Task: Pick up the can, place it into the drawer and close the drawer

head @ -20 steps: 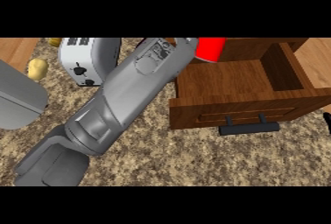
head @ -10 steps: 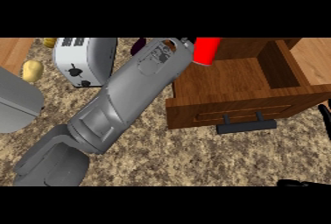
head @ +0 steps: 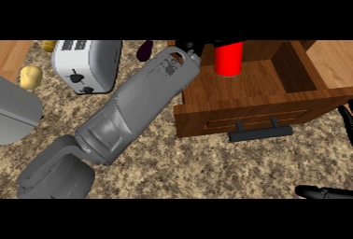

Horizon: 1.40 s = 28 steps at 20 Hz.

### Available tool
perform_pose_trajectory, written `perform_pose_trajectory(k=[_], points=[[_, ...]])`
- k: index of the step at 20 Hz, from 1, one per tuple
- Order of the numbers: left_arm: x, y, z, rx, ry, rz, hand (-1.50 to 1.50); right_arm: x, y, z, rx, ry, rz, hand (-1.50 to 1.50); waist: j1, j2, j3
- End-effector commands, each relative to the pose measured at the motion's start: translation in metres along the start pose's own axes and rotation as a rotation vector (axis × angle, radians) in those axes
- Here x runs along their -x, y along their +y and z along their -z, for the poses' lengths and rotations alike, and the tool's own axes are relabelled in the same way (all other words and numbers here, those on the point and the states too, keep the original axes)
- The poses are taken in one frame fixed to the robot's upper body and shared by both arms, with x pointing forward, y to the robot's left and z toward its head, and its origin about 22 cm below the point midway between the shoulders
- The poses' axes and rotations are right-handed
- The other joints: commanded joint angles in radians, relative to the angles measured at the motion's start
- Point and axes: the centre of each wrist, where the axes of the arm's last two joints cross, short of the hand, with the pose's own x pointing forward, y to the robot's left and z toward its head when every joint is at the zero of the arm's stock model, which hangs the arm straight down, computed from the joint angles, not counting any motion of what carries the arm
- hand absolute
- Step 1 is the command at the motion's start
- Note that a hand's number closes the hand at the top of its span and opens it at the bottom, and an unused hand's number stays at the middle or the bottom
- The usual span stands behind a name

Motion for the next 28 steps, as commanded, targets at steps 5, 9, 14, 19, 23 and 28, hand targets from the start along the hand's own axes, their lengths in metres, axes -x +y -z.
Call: perform_pose_trajectory(k=[5, 9, 14, 19, 23, 28], points=[[0.019, 0.002, -0.002, -0.065, 0.023, 0.01, -1.5, 0.001, 0.003, -0.001, -0.004, -0.021, -0.001, -1.5, -0.023, 0.007, 0.0], [0.014, 0.001, -0.001, -0.102, 0.02, 0.025, -1.5, -0.008, 0.009, -0.003, -0.016, 0.008, -0.01, -1.5, -0.017, 0.002, -0.001], [0.015, -0.001, -0.003, -0.126, 0.017, -0.006, -1.5, -0.011, 0.002, -0.006, -0.023, -0.053, -0.011, -1.5, -0.025, 0.001, 0.0], [0.017, -0.001, -0.004, -0.143, 0.024, -0.042, -1.5, -0.03, 0.001, 0.004, -0.045, -0.132, -0.2, -1.5, -0.02, 0.007, -0.001], [0.011, -0.001, -0.003, -0.131, 0.049, -0.096, -1.5, -0.04, -0.001, -0.003, -0.096, -0.172, -0.321, -1.5, -0.013, 0.002, -0.001], [-0.006, -0.002, -0.001, -0.127, 0.035, -0.15, -1.5, -0.047, 0.013, 0.007, -0.116, -0.23, -0.406, -1.5, 0.026, -0.005, -0.002]])
